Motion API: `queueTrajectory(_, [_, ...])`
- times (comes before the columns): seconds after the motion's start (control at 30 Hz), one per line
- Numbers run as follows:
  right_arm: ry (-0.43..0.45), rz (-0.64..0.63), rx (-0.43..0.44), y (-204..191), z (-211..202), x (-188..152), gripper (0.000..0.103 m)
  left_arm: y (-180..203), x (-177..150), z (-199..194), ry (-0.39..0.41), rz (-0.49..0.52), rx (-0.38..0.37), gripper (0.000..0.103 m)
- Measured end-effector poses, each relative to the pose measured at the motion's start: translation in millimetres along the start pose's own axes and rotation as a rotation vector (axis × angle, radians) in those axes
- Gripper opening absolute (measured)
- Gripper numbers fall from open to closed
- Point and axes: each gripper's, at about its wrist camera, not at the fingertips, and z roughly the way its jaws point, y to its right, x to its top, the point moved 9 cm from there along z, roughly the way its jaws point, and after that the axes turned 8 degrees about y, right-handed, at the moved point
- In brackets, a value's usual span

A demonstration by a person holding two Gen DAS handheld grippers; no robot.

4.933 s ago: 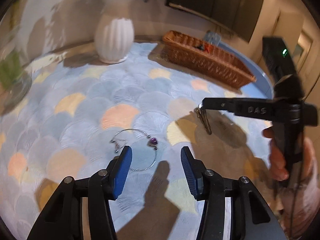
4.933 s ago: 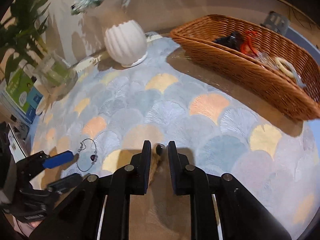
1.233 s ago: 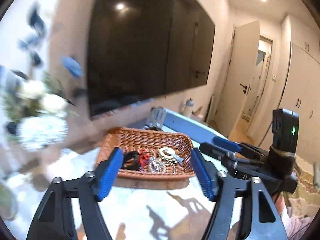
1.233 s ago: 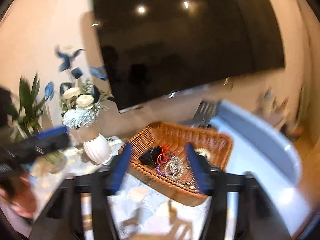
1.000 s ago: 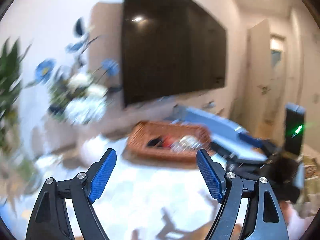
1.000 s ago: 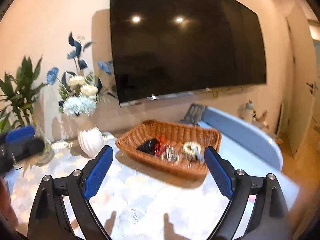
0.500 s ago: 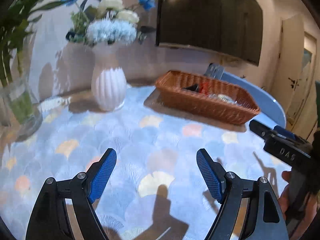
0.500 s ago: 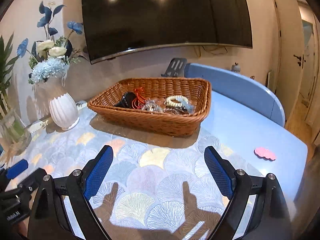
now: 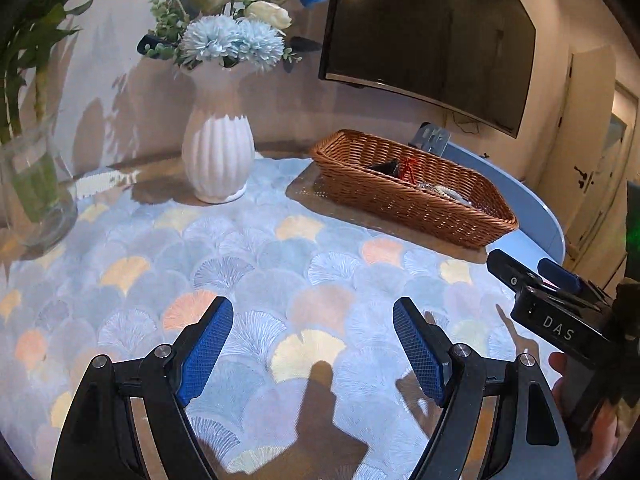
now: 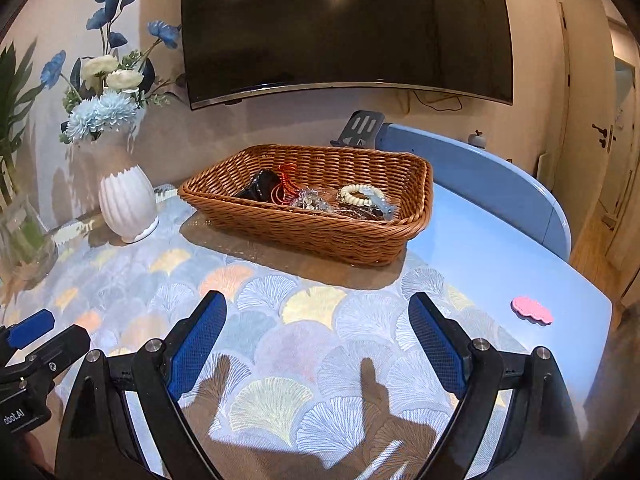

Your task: Organize jewelry

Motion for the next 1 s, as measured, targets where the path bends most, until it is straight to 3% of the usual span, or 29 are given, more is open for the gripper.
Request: queueTrajectory(1.0, [0.008, -0.017, 0.000, -2.1, -0.2, 0.4, 0.093, -2.9, -1.9, 1.0, -0.008, 0.010, 0.042, 0.083])
